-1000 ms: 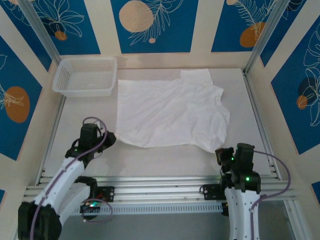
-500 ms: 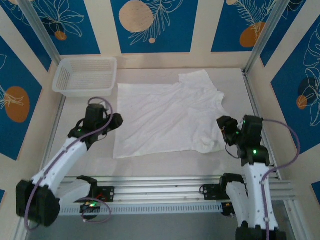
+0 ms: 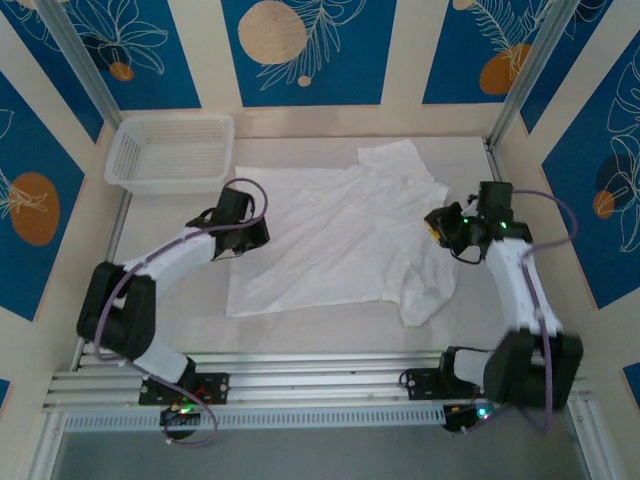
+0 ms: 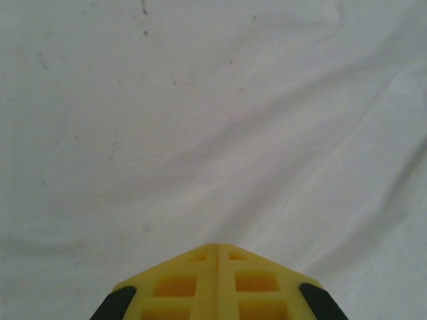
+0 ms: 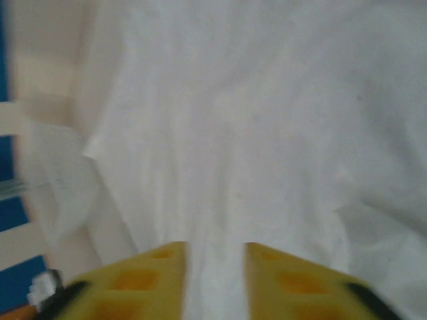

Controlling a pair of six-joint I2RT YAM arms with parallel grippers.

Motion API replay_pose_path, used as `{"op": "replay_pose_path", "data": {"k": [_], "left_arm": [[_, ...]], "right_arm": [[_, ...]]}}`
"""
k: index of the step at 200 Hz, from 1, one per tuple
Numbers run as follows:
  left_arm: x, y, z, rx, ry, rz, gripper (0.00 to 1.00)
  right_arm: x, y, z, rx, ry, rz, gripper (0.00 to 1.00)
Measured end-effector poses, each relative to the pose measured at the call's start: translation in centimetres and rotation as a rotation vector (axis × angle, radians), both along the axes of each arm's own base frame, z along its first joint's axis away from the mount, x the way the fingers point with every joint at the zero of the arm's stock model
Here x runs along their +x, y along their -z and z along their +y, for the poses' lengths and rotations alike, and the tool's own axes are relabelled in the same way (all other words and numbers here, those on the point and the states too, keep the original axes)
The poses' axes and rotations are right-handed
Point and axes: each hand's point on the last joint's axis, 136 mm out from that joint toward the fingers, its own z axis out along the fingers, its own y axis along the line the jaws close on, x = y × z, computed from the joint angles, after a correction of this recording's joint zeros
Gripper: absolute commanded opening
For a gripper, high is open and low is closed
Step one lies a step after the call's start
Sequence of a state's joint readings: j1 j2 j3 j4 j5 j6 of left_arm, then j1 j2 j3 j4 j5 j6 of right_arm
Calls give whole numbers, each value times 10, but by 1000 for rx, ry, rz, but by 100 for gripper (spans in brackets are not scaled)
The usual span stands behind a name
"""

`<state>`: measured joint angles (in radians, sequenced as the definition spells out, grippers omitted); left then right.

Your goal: Fold the inside-out t-shirt

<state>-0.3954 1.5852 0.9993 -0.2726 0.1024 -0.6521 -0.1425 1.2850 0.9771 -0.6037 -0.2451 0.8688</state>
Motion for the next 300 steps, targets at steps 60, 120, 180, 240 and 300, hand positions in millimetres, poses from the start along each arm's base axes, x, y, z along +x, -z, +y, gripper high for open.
{"op": "replay_pose_path", "data": {"k": [60, 120, 180, 240, 300], "left_arm": [[40, 67, 11, 99, -95, 119, 0], [98, 70, 54, 90, -242, 60, 0], [107, 63, 54, 32, -210, 35, 10], [58, -77, 42, -98, -94, -268, 43], [-22, -92, 57, -14, -5, -336, 45]], "right_arm": [[46, 85, -13, -9, 11, 264, 5], [50, 142, -30, -2, 93, 440, 9], [60, 116, -33, -4, 69, 374, 21], [-8, 7, -54, -88, 192, 11, 40], [-80, 92, -35, -149, 109, 339, 54]]}}
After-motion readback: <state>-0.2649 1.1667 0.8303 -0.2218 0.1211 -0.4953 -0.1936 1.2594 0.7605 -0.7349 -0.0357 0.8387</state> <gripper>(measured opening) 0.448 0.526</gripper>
